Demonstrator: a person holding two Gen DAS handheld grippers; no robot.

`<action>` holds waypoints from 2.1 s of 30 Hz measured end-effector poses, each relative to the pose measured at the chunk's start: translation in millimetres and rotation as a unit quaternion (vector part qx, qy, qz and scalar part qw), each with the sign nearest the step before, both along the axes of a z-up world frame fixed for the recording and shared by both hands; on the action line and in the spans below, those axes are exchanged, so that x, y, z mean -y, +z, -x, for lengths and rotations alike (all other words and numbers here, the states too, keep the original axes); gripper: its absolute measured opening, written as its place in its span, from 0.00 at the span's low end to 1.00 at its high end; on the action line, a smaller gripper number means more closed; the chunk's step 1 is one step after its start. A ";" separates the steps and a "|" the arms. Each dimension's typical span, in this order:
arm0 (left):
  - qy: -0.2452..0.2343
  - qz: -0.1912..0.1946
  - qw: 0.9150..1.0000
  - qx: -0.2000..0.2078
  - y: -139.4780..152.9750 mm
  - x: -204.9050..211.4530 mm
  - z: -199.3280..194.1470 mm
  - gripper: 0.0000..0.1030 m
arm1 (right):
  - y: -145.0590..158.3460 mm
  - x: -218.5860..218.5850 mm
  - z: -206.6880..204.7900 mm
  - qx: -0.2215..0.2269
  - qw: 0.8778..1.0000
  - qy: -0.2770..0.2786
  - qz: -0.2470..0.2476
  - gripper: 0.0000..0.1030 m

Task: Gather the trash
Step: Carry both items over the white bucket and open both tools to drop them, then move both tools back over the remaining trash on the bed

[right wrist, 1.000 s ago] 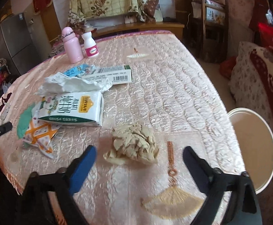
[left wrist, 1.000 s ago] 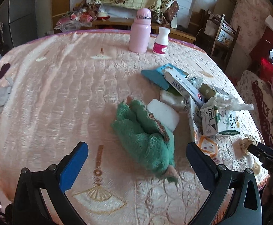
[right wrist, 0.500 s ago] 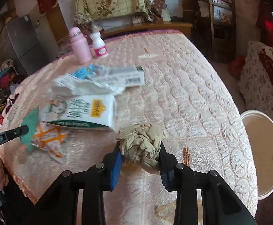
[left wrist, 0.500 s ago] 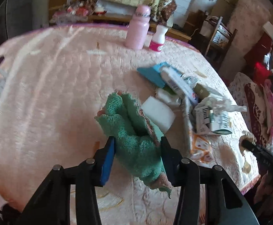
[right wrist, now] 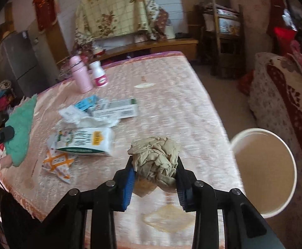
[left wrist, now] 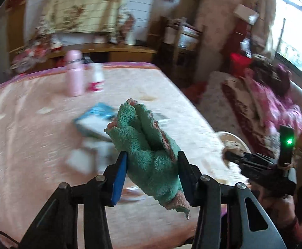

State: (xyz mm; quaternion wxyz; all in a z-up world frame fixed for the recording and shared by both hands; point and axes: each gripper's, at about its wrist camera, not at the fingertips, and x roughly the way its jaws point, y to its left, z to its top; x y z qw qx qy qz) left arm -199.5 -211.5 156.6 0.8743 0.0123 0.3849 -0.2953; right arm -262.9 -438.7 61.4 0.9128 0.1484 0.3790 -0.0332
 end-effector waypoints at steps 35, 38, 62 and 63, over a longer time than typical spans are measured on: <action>-0.161 0.005 0.983 -0.092 -77.5 260.7 -3.7 0.65 | -78.9 217.9 64.1 -0.060 0.961 -0.256 -0.084 0.75; -0.151 -0.007 0.986 -0.075 -73.5 249.1 -1.3 0.65 | -78.3 211.2 61.7 -0.071 0.964 -0.246 -0.076 0.75; -0.023 -0.041 0.999 0.024 -35.0 120.7 1.6 0.74 | -15.8 89.2 24.2 -0.032 0.990 -0.138 -0.007 0.75; -0.017 -0.041 0.999 0.026 -33.5 113.4 0.4 0.75 | -13.1 83.4 21.6 -0.030 0.991 -0.133 -0.007 0.75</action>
